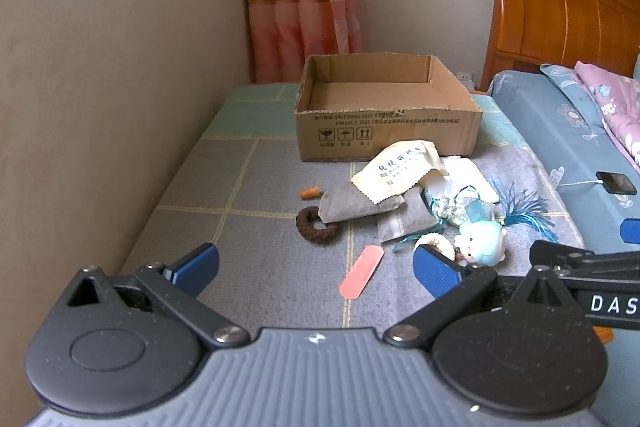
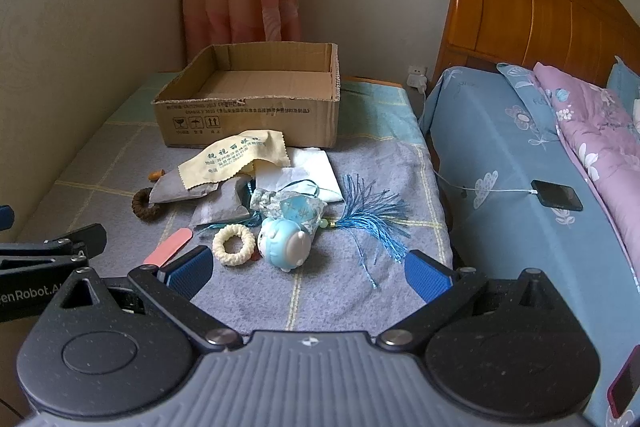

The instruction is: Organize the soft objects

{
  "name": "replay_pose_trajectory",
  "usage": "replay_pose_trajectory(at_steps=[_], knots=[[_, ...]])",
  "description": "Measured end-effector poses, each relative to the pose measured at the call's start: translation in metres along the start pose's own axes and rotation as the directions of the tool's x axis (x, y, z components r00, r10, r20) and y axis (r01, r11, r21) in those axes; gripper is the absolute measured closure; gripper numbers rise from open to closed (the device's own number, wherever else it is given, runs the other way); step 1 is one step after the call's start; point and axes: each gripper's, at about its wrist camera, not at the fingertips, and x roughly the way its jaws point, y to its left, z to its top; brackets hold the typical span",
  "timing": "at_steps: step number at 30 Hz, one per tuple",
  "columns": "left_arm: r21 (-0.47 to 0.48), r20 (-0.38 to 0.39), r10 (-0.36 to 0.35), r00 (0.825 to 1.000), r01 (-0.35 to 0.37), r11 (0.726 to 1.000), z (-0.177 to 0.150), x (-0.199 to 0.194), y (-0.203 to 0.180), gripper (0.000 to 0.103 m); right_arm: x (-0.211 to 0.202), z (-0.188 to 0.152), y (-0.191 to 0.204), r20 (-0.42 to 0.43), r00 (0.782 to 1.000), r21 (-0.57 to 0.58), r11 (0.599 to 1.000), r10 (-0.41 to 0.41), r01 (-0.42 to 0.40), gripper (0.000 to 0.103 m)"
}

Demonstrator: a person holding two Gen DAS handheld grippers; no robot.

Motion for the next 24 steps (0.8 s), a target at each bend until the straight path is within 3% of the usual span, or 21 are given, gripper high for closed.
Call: replay_pose_trajectory(at_steps=[10,14,17,24], knots=[[0.054,0.022,-0.023,0.999,0.022,0.998,0.002,0.008,-0.001,0.001,0.006,0.002,-0.002,0.003,1.0,-0.014,1.0,0.009,-0.009,0.0],[0.061,0.006,-0.075,0.997,0.074,0.995,0.001,0.018,0.002,0.001,0.012,0.002,-0.001,-0.005,1.0,-0.029,0.999,0.016,-0.016,0.0],[0.079,-0.032,-0.112,0.993,0.114,0.99,-0.003,0.03,0.002,0.001,0.017,0.001,-0.003,-0.012,1.0,-0.028,0.999,0.027,-0.028,0.0],[0.095,-0.161,-0.125,0.979,0.141,0.985,-0.014,0.062,-0.004,0.001,0.035,-0.002,-0.016,-0.055,0.995,0.004,0.997,0.082,-0.082,0.0]])
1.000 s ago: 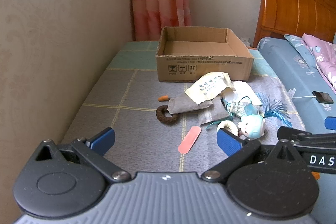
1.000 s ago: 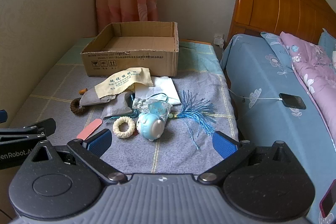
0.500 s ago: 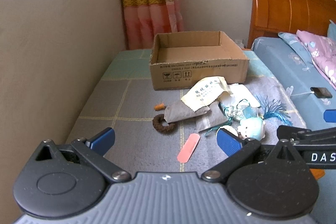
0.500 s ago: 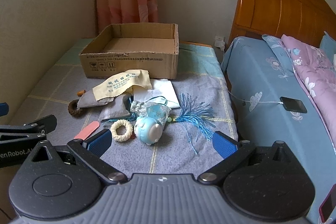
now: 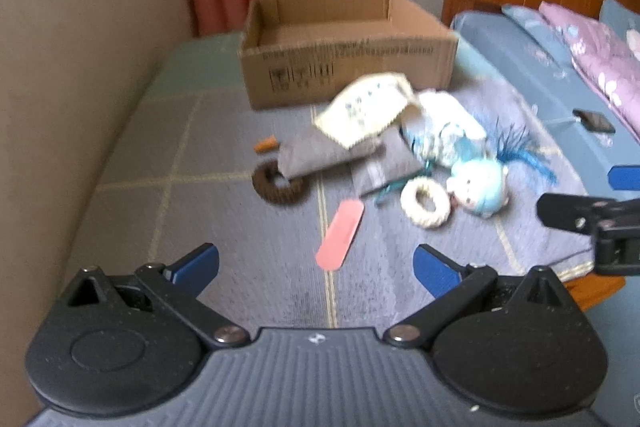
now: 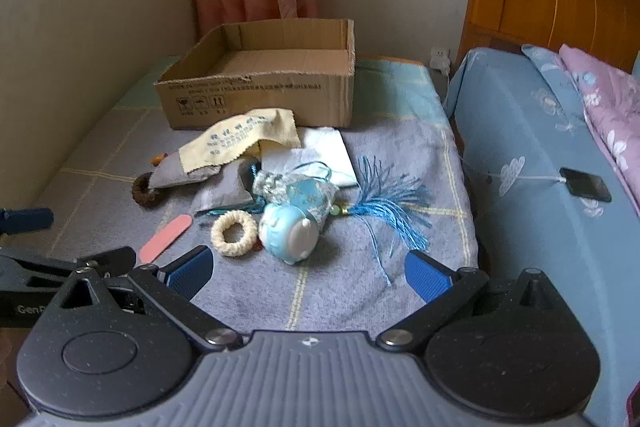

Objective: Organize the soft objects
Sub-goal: 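Lower the left tool onto the pink nail file and close it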

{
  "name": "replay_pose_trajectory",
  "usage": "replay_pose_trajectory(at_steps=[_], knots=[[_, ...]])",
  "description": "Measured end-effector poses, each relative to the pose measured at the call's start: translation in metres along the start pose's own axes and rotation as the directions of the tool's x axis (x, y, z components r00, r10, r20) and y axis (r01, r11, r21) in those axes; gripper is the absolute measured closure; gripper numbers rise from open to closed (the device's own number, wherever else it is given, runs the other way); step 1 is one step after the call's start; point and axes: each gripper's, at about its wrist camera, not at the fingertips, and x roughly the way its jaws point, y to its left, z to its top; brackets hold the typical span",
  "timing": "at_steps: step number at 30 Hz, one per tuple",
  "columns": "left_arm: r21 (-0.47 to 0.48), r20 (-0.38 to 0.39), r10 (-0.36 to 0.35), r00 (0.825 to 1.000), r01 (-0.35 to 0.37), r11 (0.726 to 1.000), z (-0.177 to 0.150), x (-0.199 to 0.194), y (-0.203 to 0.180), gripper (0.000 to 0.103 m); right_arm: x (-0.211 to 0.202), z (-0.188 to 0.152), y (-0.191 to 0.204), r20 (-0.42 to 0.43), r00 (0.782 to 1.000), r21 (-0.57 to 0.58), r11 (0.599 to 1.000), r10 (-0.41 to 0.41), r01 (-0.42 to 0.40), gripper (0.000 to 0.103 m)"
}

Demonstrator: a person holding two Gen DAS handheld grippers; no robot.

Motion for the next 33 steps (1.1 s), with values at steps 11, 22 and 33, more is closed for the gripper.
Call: replay_pose_trajectory(at_steps=[11,22,33], knots=[[0.032,-0.076,-0.02,0.997,0.023,0.999,-0.006,0.043,-0.002,0.001,0.044,-0.022,-0.022,-0.084,0.996,-0.036,0.999,-0.021,0.018,0.0],[0.079,-0.07,-0.105,0.992,0.11,0.991,-0.004,0.063,-0.002,0.0,0.081,-0.03,-0.015,-0.123,0.992,-0.097,0.995,-0.016,0.004,0.0],[0.167,-0.041,-0.172,0.984,0.177,0.97,-0.005,0.063,0.006,0.001,0.084,-0.031,-0.017,-0.09,0.995,-0.108,0.993,0.032,-0.042,0.0]])
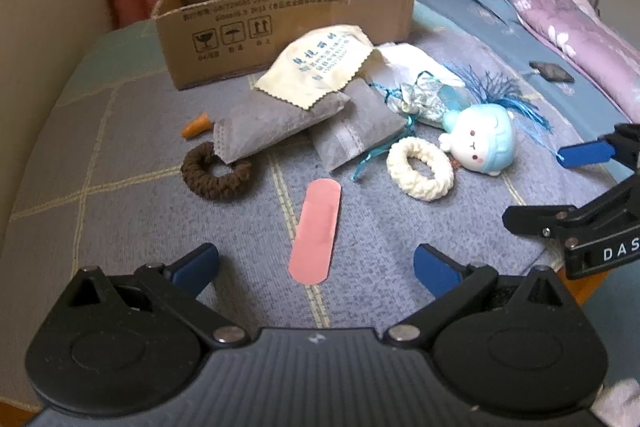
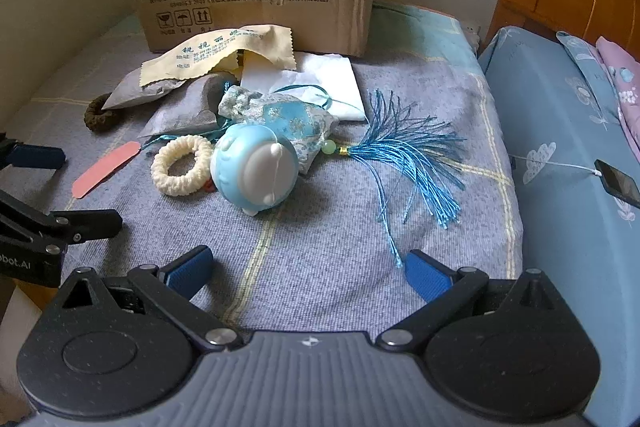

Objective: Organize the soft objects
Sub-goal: 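Lower the left tool onto the pink nail file and close it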

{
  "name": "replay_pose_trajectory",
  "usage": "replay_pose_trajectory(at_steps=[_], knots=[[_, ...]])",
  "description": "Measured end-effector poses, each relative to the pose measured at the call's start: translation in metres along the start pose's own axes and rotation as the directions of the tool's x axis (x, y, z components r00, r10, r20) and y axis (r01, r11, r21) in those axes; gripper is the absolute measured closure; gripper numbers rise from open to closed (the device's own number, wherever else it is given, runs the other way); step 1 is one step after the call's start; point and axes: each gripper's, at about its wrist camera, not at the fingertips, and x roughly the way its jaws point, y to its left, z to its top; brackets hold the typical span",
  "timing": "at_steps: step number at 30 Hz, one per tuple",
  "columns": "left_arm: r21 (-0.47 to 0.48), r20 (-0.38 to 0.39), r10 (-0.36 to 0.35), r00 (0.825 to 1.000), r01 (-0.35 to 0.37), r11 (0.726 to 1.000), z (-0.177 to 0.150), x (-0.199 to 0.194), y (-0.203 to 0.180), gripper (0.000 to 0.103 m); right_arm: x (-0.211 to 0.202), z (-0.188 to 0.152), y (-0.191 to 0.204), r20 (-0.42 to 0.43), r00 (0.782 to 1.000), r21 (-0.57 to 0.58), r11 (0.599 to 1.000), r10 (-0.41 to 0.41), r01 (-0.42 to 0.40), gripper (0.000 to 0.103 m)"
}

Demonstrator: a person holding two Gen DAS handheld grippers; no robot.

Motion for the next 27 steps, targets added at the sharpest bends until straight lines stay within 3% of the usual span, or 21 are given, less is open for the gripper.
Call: replay_pose_trajectory(at_steps=[5,8,14,27], knots=[[0.121,0.025,-0.009,1.0,0.006,0.993,0.006,-0.006,-0.007,0.006,0.0,0.0,0.0,0.001,1.0,0.0,1.0,0.001,-0.001,0.0],[0.097,0.022,-0.052,0.998,0.05,0.994,0.01,-0.007,-0.002,0.032,0.0,0.0,0.0,0.004,1.0,-0.001,1.0,0.001,-0.001,0.0],[0.081,0.02,-0.069,0.997,0.067,0.994,0.012,-0.005,0.004,0.062,0.0,-0.002,0.0,0.01,1.0,-0.002,1.0,0.004,-0.004,0.0],[0.079,0.026,-0.08,0.996,0.078,0.994,0.015,-0.003,0.004,0.086,-0.001,-0.002,0.001,0.019,1.0,0.0,1.0,0.0,0.0,0.0]])
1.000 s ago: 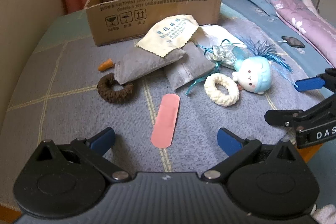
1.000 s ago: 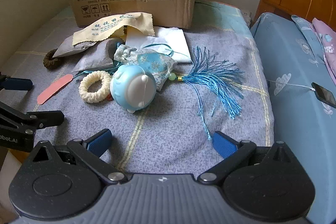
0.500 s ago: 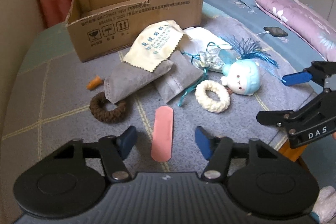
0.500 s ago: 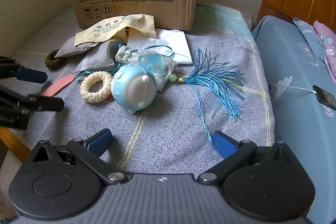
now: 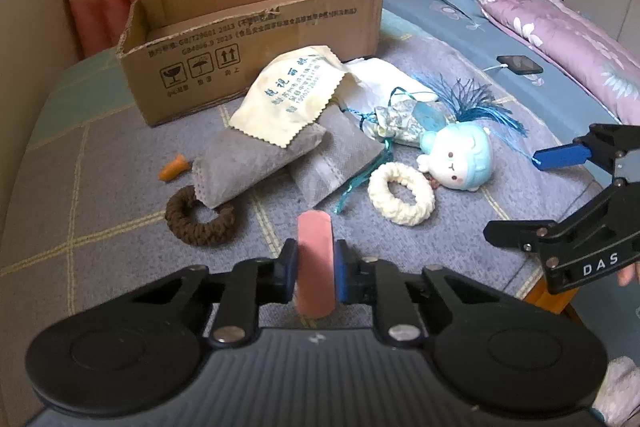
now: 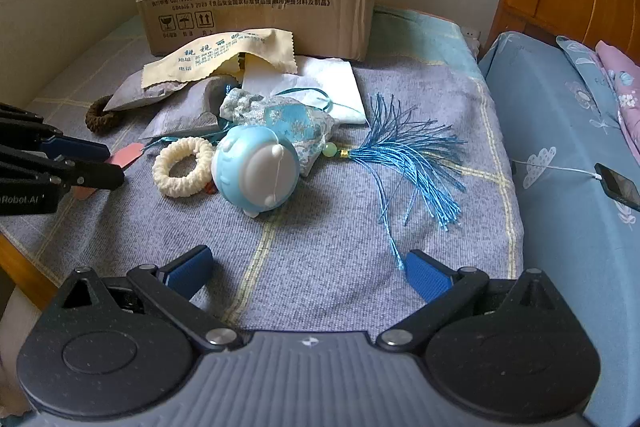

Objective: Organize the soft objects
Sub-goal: 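Lower the left tool onto the pink nail file and close it, then lift the pink nail file with the left tool while the right tool grasps the blue plush toy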

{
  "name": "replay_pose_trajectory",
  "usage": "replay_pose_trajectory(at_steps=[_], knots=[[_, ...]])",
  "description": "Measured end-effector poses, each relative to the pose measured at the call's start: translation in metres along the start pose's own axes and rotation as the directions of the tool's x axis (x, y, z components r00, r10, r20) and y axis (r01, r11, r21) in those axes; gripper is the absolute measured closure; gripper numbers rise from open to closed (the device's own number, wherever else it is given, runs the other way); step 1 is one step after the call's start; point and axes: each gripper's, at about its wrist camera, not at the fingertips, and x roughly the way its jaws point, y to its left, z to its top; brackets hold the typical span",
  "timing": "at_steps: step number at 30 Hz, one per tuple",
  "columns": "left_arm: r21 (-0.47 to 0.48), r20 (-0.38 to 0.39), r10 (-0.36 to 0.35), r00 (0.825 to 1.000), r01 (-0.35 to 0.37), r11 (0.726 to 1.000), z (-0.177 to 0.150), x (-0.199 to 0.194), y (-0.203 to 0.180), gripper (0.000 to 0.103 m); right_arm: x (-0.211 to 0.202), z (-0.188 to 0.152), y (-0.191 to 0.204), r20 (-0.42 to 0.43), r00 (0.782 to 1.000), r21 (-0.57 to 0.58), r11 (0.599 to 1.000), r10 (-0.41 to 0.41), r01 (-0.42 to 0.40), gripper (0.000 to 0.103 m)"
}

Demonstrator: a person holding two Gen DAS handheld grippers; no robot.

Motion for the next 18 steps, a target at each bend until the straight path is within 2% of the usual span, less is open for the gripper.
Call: replay_pose_trajectory(at_steps=[7,12,15,18], knots=[[-0.045,-0.003,0.024,1.0,-0.024,0.999,-0.007,-0.008,0.005,0.086,0.0,0.0,0.001,0.005,1.0,-0.01,1.0,0.002,-0.002,0.0],[-0.089,0.005,0.032,0.999,-0.032,0.996,-0.014,-0.012,0.01,0.086,-0.002,0.001,0.006,0.043,0.999,-0.081,0.996,0.028,-0.025,0.0],[-0.096,0.008,0.036,0.999,-0.035,0.995,-0.015,-0.012,0.009,0.086,-0.005,0.008,0.009,0.076,0.995,-0.127,0.99,0.067,-0.057,0.009],[-0.102,0.01,0.035,0.999,-0.034,0.994,-0.014,-0.011,0.009,0.086,-0.007,0.017,0.016,0.116,0.991,-0.192,0.98,0.071,-0.048,0.02]])
